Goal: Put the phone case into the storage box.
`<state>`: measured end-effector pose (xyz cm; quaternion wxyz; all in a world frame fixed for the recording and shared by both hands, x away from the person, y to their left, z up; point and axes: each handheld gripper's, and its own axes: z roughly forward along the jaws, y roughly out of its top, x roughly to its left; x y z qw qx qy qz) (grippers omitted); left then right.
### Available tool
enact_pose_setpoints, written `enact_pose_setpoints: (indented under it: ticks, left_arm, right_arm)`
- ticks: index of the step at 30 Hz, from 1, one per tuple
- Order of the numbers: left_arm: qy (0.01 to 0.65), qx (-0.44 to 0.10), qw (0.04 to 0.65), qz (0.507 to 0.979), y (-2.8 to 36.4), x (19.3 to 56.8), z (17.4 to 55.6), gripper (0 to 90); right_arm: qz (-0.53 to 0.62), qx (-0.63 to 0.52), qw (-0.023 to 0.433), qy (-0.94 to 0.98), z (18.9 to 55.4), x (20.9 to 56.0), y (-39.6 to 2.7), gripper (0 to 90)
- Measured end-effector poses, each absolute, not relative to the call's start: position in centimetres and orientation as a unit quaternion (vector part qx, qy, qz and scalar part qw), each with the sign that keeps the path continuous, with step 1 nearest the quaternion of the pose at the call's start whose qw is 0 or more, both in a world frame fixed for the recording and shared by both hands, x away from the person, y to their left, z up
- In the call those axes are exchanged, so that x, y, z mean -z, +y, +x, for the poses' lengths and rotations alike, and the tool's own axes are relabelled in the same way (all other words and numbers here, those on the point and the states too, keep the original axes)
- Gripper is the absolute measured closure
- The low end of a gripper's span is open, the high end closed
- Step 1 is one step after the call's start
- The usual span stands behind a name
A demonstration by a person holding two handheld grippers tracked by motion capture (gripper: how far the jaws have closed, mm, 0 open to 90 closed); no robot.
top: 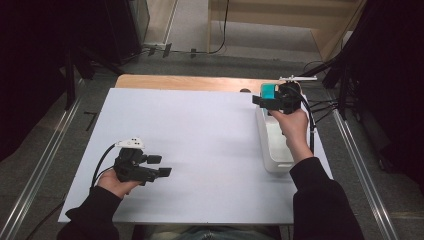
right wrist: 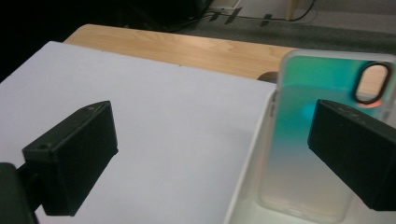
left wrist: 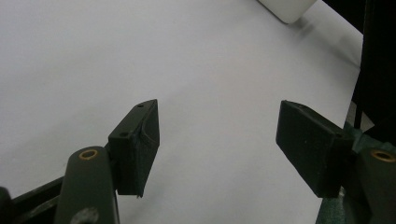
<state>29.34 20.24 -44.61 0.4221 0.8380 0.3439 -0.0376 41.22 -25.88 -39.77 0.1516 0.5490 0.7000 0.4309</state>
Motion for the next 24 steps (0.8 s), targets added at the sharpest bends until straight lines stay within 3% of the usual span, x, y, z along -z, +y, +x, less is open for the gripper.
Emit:
enact_pose_setpoints:
  ticks: [24]
  left_arm:
    - [0.345,0.034,0.421,0.838,20.6,44.5,29.5,30.3]
  right_arm:
    - [0.48,-0.475,0.118,0.728,37.7,38.6,-23.3,4.0]
